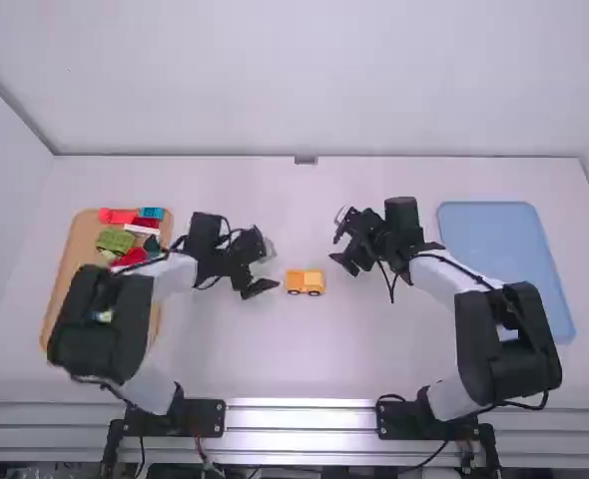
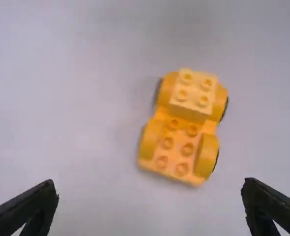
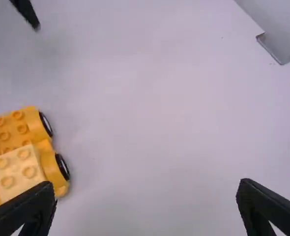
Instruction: Assemble lego blocks to make yellow taxi
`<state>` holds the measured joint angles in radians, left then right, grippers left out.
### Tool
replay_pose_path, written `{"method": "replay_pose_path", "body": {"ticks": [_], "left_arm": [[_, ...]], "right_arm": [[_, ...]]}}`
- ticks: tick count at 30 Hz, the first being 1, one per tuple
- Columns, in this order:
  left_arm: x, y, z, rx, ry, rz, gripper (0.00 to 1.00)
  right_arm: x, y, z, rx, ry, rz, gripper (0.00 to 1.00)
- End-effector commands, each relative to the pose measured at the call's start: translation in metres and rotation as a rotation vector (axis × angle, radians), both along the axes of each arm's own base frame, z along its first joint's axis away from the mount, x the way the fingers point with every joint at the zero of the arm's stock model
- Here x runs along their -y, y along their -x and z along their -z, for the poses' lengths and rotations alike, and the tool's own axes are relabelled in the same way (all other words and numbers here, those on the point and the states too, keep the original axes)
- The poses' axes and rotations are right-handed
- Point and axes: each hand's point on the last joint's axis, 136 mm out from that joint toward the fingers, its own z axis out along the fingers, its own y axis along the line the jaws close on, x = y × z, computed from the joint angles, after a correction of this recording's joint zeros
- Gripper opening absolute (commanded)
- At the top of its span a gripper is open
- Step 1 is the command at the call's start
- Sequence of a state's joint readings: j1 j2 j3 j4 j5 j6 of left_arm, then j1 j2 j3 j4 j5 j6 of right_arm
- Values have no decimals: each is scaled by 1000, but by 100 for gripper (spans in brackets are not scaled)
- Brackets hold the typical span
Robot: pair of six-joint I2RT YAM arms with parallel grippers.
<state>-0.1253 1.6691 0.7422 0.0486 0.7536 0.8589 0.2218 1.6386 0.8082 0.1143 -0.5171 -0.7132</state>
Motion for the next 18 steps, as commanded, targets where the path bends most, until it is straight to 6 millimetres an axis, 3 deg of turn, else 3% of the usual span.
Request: {"method": "replay_pose_path", "body": {"ticks": [1,5,7,8,10,16,18], "left_arm": [[-32,-13,-28,3,-35,-193,99],[-86,-17,-71,-116,41,-616,99],[-107,-12,-97,-181,157,-814,99],[-110,-11,-100,-189,172,-844,99],[-136,0,-118,-208,229,-1023,99],[-181,26,-139,-129,200,-1268,99],[-206,41,-141,-140,226,-1482,99]], "right_arm": [[-2,-2,-11,31,-15,-2,98],[-3,-8,-18,71,-25,-1,98],[-4,-10,-21,88,-28,-1,98],[-4,-10,-21,89,-28,-1,98],[-4,-13,-24,107,-32,-2,98],[-5,-17,-29,136,-39,-1,98],[-6,-19,-31,147,-42,-2,98]]}}
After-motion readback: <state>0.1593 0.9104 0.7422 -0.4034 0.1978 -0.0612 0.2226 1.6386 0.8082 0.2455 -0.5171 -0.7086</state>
